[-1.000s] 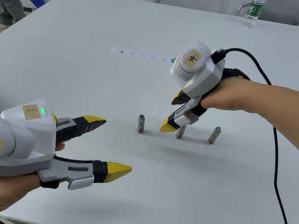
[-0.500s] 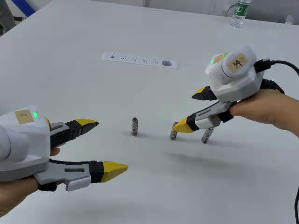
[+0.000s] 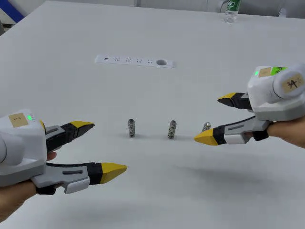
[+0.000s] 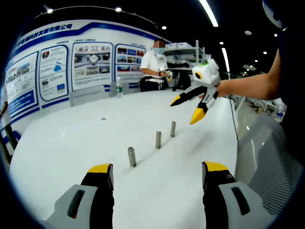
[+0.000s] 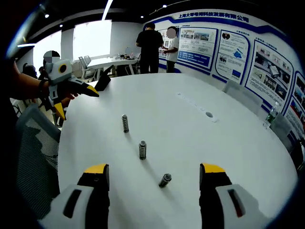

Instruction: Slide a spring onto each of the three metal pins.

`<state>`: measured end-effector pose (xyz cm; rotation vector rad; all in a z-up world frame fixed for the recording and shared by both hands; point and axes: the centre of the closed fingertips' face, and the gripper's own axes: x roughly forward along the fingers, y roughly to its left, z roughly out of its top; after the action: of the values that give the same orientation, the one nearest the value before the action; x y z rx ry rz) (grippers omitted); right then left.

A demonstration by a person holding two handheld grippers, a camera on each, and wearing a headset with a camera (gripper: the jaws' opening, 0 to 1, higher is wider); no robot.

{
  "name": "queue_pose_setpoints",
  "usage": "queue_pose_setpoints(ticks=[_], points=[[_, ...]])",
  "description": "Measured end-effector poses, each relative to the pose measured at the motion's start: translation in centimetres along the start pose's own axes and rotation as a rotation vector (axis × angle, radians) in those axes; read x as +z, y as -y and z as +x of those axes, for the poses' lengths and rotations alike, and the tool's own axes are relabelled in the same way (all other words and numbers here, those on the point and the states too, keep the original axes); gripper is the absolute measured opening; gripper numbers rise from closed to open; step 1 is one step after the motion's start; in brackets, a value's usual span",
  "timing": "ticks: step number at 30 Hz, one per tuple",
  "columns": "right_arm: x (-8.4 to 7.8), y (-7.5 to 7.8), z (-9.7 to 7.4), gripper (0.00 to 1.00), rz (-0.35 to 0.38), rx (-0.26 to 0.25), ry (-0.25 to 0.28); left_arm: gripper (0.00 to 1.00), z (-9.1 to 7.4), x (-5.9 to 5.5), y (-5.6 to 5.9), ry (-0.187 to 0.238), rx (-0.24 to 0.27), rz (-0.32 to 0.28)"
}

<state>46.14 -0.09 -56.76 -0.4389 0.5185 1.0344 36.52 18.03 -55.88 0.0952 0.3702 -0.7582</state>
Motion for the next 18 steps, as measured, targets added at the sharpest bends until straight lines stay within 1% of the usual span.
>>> queue_pose_setpoints(ticks=[3, 6, 10, 18], points=[[-0.6, -0.3, -0.8, 0.79, 0.035, -0.001, 0.028, 0.77, -0.1, -0.1, 0.0, 0.000, 0.003, -0.004], [-1.3, -0.7, -1.3, 0.80, 0.047, -0.004, 0.042, 0.78, -0.1, -0.2, 0.0, -0.001, 0.004, -0.005], [-1.5, -1.4, -1.8, 0.80, 0.065, -0.008, 0.079, 0.78, -0.1, -0.1, 0.1, 0.001, 0.005, -0.006], [-2.1, -2.1, -2.8, 0.81, 0.074, -0.029, 0.130, 0.78, -0.3, -0.3, 0.2, -0.003, 0.004, -0.005]])
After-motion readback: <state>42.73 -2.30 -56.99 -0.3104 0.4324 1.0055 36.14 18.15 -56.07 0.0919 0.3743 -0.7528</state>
